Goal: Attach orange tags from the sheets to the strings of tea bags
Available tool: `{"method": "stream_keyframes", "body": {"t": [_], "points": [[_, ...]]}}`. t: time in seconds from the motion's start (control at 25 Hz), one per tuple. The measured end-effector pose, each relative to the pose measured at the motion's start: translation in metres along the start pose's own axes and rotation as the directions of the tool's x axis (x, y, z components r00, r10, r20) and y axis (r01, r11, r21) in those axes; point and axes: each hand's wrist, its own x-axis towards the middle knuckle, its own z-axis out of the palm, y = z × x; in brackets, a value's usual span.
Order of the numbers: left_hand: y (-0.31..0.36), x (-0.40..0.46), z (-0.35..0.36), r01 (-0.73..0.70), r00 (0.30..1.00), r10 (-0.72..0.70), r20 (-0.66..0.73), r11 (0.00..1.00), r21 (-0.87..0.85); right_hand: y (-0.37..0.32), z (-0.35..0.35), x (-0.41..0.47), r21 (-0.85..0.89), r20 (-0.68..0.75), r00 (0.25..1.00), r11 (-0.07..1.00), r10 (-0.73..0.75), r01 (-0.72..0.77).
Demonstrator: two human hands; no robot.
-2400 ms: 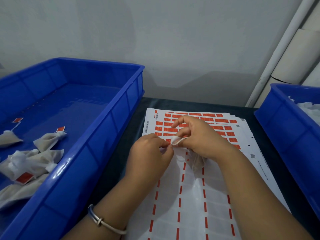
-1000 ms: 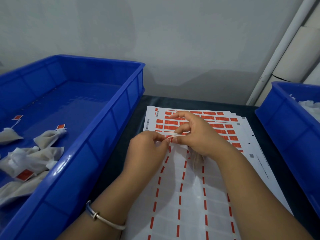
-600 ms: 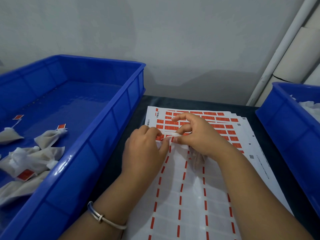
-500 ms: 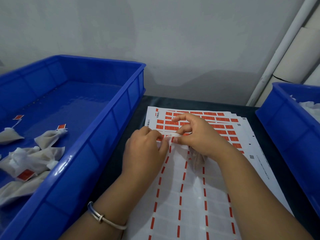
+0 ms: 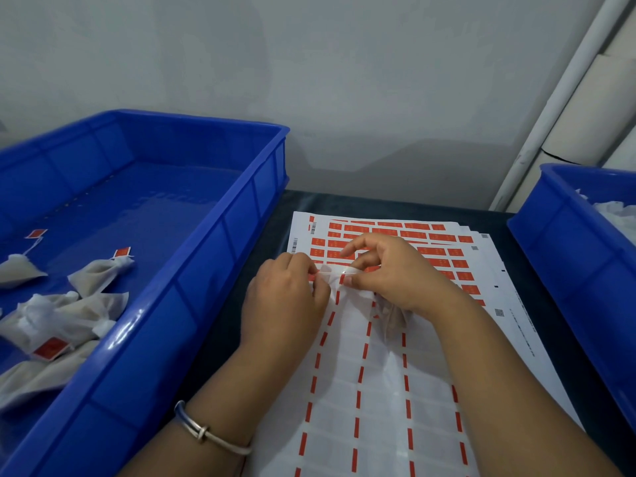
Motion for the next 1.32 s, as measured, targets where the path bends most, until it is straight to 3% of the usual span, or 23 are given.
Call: {"method": "stream_keyframes", "body": {"t": [0.12, 0.4, 0.64, 0.8, 1.04, 1.2, 1.32], "points": [[-0.001, 0.002, 0.002, 0.043, 0.999, -0.041, 0.035, 0.998, -0.046, 0.001, 0.000, 0.002, -0.023, 0.006, 1.000, 1.000, 0.007, -0.007], [-0.003, 0.006, 0.004, 0.215, 0.976, -0.212, 0.052, 0.893, -0.395, 0.005, -0.001, 0.003, -0.032, -0.053, 0.998, 0.998, 0.045, -0.047], [-0.005, 0.010, 0.000, 0.271, 0.942, -0.335, -0.004, 0.769, -0.580, 0.000, -0.006, 0.001, 0.082, -0.097, 0.993, 0.995, 0.061, -0.053], [-0.002, 0.009, -0.007, 0.235, 0.937, -0.348, -0.039, 0.707, -0.668, -0.005, -0.006, -0.003, 0.071, -0.054, 0.998, 0.997, 0.040, -0.036], [-0.001, 0.013, -0.006, 0.415, 0.890, -0.379, 0.254, 0.439, -0.797, -0.012, -0.004, -0.005, -0.045, 0.012, 1.000, 0.999, -0.023, 0.024], [0.002, 0.015, -0.007, 0.464, 0.851, -0.396, 0.344, 0.265, -0.845, -0.013, -0.003, -0.002, -0.021, -0.120, 0.992, 0.999, -0.034, 0.032], [0.002, 0.014, -0.006, 0.499, 0.832, -0.387, 0.397, 0.213, -0.840, -0.013, 0.003, -0.001, 0.059, -0.227, 0.973, 0.996, -0.046, 0.061]]}}
